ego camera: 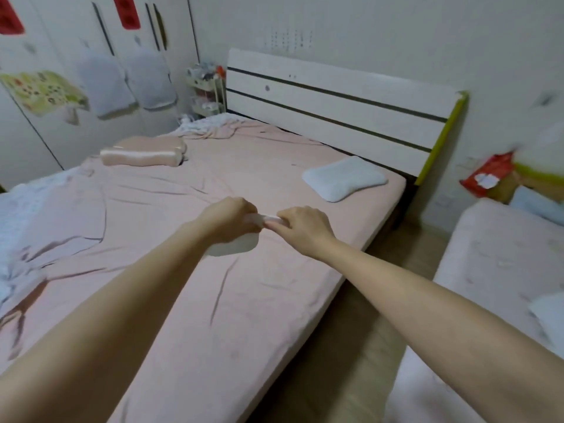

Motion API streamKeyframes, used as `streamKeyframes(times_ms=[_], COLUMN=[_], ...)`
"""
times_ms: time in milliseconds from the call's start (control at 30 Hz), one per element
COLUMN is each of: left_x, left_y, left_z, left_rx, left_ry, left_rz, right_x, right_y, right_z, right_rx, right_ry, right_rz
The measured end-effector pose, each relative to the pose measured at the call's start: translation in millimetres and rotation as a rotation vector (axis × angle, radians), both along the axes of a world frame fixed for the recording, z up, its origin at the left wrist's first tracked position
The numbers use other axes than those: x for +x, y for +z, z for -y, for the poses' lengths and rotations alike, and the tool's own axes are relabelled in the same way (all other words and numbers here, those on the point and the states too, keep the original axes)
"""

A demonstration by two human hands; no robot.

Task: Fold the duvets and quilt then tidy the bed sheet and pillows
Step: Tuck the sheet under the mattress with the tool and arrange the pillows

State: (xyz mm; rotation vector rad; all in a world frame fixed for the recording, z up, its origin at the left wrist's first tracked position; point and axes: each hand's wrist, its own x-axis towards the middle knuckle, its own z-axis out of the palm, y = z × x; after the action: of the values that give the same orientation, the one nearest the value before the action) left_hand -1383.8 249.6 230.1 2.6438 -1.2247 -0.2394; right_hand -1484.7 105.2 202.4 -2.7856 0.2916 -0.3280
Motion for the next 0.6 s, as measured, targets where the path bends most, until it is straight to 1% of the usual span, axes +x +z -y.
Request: streamKeyframes(times_ms=[67, 133, 200, 267, 300, 367, 433, 500, 567, 600], left_x=[9.0, 17.6, 21.8, 18.8, 13.0, -5.3, -19.8, -48.6, -66.9, -81.6], left_y=[-7.9, -16.2, -28.4, -42.5, -48.6, -51.0, -45.2, -33.2, -25.8, -20.1], left_z=[-25.0, -69.1, -120.8, -175.7, -207.6, -270.3, -306.3, -364.4, -400.6, -430.3], left_rx=[-0.029, 0.002, 0.078, 0.125, 0.134, 0.110, 0.029, 0.012, -0.008, 0.002], left_ry=[0.063, 0.173, 0.289, 0.400, 0.469, 0.620, 0.703, 0.853, 0.933, 0.994], left_rz=[0.040, 0.066, 0.066, 0.038, 0.033, 0.041, 0.070, 0.118, 0.191, 0.231], right_x=[15.0, 35.1, 52.2, 68.1, 77.2, 90.9, 97.2, 97.6, 99.4, 100.8], right_y=[-5.2, -18.7, -37.6, -55.3, -61.2, -70.1, -67.4, -62.3, -56.8, -53.0], right_z=[-16.9, -40.6, -69.7, -104.6, -130.4, -191.0, -230.0, -295.8, -336.7, -372.0], right_rx=[0.010, 0.063, 0.135, 0.153, 0.145, 0.123, 0.115, 0.162, 0.171, 0.163], right_ry=[0.042, 0.125, 0.246, 0.386, 0.473, 0.664, 0.733, 0.861, 0.877, 0.913], right_rz=[0.024, 0.027, -0.031, -0.124, -0.168, -0.172, -0.142, -0.118, -0.114, -0.087])
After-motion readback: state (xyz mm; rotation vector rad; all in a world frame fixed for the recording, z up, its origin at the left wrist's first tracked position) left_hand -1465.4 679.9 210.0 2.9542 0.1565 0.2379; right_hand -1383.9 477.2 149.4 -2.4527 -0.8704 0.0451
